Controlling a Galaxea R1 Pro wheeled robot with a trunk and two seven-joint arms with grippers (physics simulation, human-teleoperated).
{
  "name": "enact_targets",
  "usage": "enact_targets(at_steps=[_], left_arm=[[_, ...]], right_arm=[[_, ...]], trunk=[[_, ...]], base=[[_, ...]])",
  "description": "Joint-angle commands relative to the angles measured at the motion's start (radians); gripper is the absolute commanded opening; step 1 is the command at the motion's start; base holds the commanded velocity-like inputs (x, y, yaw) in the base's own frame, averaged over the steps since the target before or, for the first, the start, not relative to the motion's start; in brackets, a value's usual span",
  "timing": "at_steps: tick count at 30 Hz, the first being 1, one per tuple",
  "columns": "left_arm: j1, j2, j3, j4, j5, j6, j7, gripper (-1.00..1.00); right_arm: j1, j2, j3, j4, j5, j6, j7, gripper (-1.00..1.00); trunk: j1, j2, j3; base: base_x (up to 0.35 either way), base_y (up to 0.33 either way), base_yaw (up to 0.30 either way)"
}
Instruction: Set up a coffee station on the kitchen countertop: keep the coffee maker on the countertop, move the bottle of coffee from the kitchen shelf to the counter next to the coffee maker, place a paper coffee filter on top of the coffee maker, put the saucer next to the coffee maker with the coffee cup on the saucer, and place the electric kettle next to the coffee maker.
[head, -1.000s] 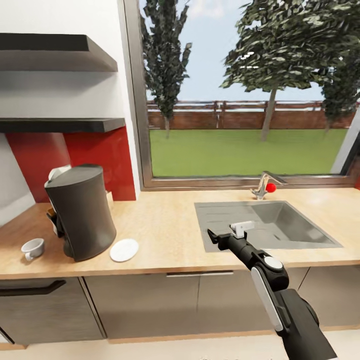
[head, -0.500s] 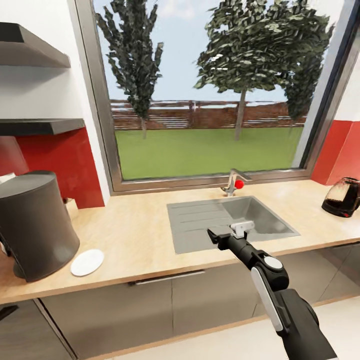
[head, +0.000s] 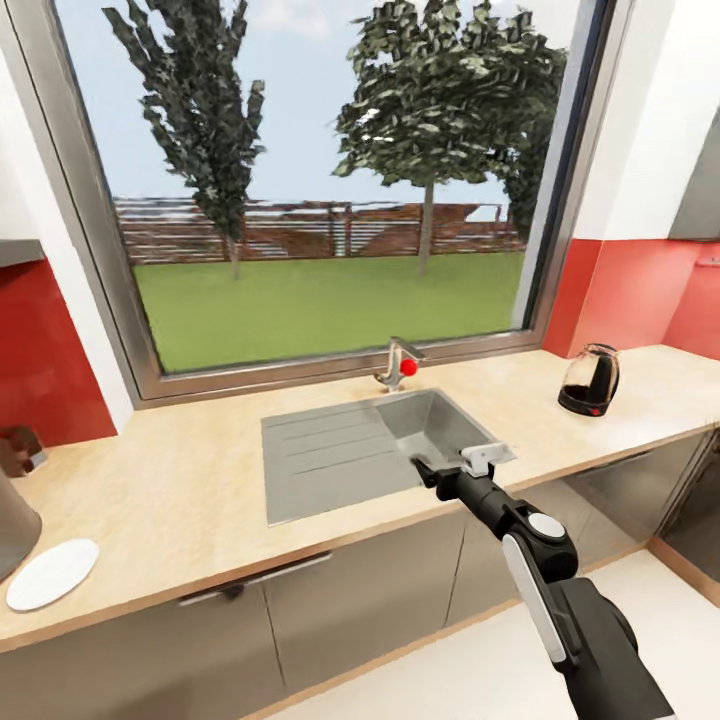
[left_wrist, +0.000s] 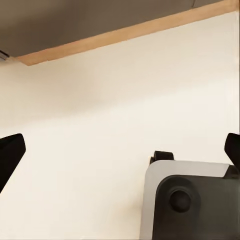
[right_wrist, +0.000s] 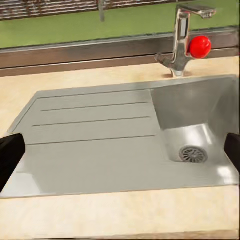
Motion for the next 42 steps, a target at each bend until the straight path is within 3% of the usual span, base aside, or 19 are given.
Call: enact_targets(at_steps=[1,8,19,26,35,42], left_arm=[[-0.001,0.0,0.009,0.001,-0.01,-0.004,-0.004,1.0],[-0.001,0.0,0.01,0.001,-0.01,-0.005,-0.003,1.0],[0.009,-0.009,0.004,0.002,-0.009,0.012,-0.007,1.0],[0.016,-0.009,0.004,0.042,-0.011,0.019,0.004,1.0],[0.017,-0.01,0.006,0.092,-0.01,0.02,0.045,1.0],[0.018,-0.013,0.006,0.132,-0.01,0.02,0.065,1.0]], right_arm=[[-0.001,0.0,0.001,0.0,-0.01,0.005,-0.002,1.0],[-0.001,0.0,0.0,0.002,-0.01,0.004,-0.002,1.0],[-0.001,0.011,-0.016,0.013,-0.001,0.028,0.028,1.0],[-0.001,-0.007,-0.016,0.034,-0.002,0.023,0.018,1.0],[-0.001,-0.011,-0.067,0.082,0.002,0.007,0.008,1.0],[-0.001,-0.005,-0.106,0.094,0.041,-0.032,-0.032,1.0]], trunk=[[0.001,-0.002,-0.002],[0.001,-0.002,-0.002],[0.001,-0.002,-0.002],[0.001,-0.002,-0.002],[0.001,-0.002,-0.002],[0.001,-0.002,-0.002]], base=[[0.118,-0.268,-0.291],[0.132,-0.268,-0.243],[0.159,-0.149,-0.017],[0.281,-0.147,0.0],[0.296,-0.197,0.0],[0.259,-0.23,0.0]])
